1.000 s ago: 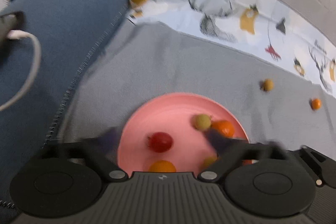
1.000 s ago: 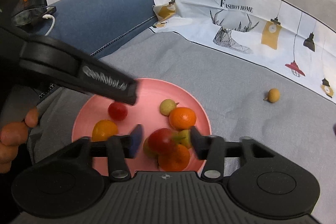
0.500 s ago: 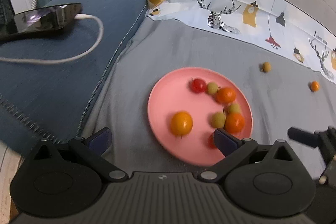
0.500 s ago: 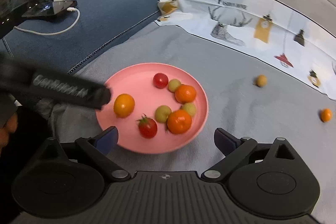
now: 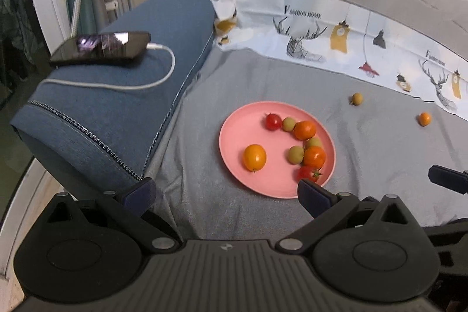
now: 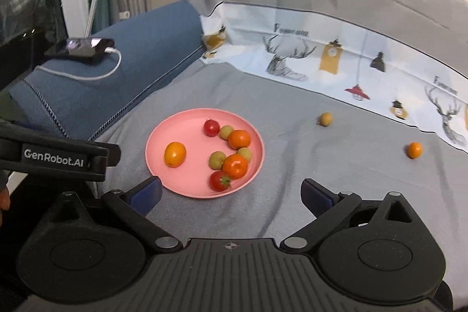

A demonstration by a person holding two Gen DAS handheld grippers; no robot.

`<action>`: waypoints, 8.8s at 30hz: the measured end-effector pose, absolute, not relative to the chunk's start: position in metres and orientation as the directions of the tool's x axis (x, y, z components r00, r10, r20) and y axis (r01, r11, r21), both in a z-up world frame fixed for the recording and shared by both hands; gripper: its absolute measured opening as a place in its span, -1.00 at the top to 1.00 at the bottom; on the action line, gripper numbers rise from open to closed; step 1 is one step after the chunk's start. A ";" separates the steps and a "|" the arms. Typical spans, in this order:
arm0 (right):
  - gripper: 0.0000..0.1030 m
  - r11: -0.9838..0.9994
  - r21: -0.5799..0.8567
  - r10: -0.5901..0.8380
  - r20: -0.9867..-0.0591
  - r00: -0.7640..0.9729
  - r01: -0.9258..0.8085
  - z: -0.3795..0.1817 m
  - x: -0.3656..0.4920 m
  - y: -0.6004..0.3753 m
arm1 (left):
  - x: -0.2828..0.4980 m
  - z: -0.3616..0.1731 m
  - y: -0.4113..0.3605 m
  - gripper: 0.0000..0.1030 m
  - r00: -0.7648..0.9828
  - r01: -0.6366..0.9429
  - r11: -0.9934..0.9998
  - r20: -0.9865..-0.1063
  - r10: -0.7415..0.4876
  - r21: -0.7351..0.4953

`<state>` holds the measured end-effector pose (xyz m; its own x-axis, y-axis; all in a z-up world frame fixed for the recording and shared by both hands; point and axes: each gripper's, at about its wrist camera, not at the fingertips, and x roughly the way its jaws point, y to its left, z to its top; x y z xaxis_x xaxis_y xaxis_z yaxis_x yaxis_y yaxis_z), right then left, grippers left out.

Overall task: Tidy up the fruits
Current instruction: 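Raise both open grippers away from the pink plate, then move both grippers toward the small yellow fruit and the mandarin, then grasp the small yellow fruit with the left gripper while the right grasps the mandarin, then carry both held fruits over the pink plate and lower them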

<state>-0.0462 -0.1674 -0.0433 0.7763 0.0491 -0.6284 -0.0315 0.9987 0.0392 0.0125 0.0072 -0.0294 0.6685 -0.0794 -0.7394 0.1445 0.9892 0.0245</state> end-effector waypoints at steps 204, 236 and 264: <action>0.24 0.997 0.045 0.078 -0.509 0.857 -0.064 -0.011 -0.094 -0.175 | -0.027 0.007 0.019 0.43 0.700 0.249 0.964 -0.670 -0.249 -0.098; 0.24 0.996 0.066 0.084 -0.559 0.825 -0.056 -0.036 -0.040 -0.176 | 0.041 -0.006 0.005 0.43 0.674 0.243 0.964 -0.697 -0.246 -0.105; 0.23 0.991 0.086 0.136 -0.673 0.727 -0.106 -0.115 0.078 -0.172 | 0.163 -0.095 -0.033 0.43 0.543 0.210 0.976 -0.823 -0.169 -0.061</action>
<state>0.0779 -0.1724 -0.1153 0.7270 0.1360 -0.6730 -0.1055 0.9907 0.0862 0.1628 -0.0334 -0.0953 0.5427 -0.1687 -0.8228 0.2103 0.9757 -0.0613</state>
